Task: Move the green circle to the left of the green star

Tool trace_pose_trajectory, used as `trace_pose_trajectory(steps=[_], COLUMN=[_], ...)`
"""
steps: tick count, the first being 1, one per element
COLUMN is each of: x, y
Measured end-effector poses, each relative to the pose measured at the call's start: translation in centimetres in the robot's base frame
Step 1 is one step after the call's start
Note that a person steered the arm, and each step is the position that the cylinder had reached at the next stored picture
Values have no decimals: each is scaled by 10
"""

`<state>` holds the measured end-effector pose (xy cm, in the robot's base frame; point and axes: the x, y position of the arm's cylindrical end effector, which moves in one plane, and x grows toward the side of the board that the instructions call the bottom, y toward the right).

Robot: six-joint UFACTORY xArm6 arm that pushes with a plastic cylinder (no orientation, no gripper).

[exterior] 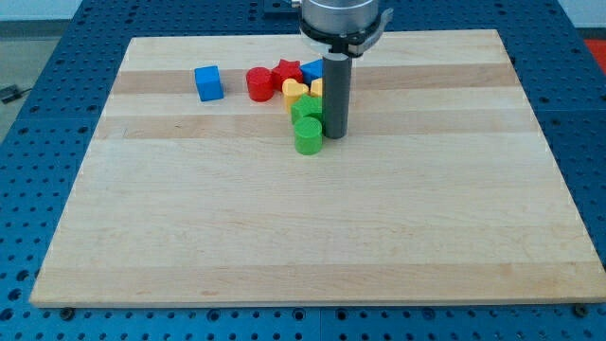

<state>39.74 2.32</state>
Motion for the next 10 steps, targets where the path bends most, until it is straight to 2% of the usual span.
trace_pose_trajectory(steps=[1,3,6,8,10], x=[-4,40,21,53,31], y=[-4,4,-34,-49,-64])
